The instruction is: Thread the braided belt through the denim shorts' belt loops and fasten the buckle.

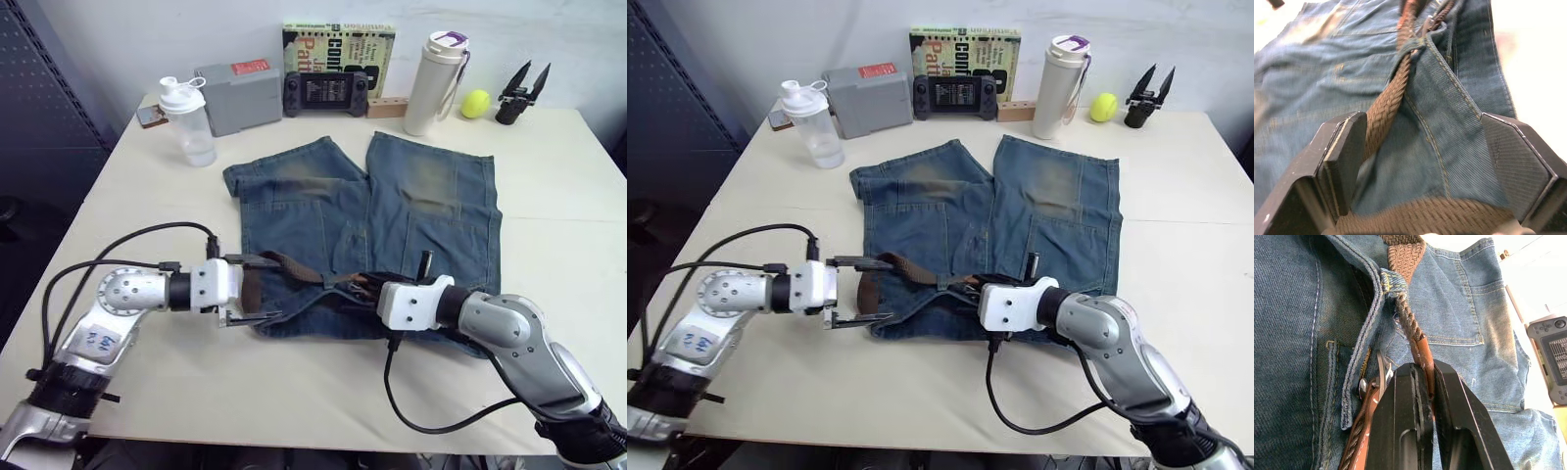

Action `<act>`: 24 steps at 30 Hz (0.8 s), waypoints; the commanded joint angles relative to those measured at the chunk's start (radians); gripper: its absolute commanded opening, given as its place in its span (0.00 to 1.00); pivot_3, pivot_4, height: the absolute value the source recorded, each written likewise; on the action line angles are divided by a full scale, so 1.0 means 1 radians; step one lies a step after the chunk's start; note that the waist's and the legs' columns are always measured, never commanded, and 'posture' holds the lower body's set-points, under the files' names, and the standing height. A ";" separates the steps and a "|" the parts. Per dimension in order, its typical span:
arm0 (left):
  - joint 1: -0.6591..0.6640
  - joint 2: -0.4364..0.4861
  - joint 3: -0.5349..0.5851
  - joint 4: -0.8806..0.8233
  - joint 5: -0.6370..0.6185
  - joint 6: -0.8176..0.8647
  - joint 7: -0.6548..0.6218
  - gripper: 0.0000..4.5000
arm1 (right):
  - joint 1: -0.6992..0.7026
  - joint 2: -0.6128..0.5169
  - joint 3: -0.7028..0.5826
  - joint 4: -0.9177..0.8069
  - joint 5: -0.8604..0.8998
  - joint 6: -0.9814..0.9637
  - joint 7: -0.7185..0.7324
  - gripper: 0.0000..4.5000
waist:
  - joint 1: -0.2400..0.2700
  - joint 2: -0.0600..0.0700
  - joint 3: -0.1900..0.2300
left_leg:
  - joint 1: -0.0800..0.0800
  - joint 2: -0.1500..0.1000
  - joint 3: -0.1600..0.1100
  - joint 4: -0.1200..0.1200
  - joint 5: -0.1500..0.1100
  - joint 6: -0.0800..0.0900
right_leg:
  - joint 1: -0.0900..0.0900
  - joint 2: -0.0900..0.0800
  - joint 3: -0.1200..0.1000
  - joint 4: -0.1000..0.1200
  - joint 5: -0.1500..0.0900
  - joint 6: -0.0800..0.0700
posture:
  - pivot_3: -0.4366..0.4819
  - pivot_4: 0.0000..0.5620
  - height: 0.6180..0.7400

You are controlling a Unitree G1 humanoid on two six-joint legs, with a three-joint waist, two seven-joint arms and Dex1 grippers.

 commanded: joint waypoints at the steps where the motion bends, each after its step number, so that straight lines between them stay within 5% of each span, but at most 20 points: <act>1: 0.004 -0.019 0.083 -0.078 -0.153 0.171 0.002 0.74 | -0.003 0.001 -0.020 -0.021 0.013 -0.016 -0.003 0.00 | 0.001 0.000 0.000 | 0.000 0.000 0.000 0.000 0.000 0.000 | 0.000 0.000 0.000 0.000 0.000 0.000 | 0.48 0.27 0.92; 10: 0.064 -0.090 -0.019 -0.083 0.039 0.146 0.001 0.01 | 0.004 -0.001 -0.041 -0.041 0.030 -0.004 -0.003 0.00 | 0.002 0.000 0.000 | 0.000 -0.002 0.001 0.000 0.000 0.000 | 0.000 0.001 0.000 -0.001 0.000 0.000 | 0.48 0.27 0.92; 17: 0.110 -0.100 -0.110 0.024 0.324 -0.067 0.044 0.01 | 0.044 -0.010 -0.135 -0.122 0.166 0.062 0.038 0.00 | 0.006 0.000 0.000 | 0.000 -0.002 0.002 -0.001 0.000 0.000 | 0.000 0.001 0.001 -0.003 0.000 0.000 | 0.48 0.27 0.92; 24: 0.176 -0.073 -0.147 0.032 0.444 -0.263 0.019 0.01 | 0.044 -0.115 -0.368 -0.107 0.383 0.227 0.146 0.00 | 0.005 0.000 0.000 | 0.000 -0.002 0.002 -0.001 0.000 0.000 | 0.000 0.001 0.001 -0.003 0.000 0.000 | 0.48 0.27 0.92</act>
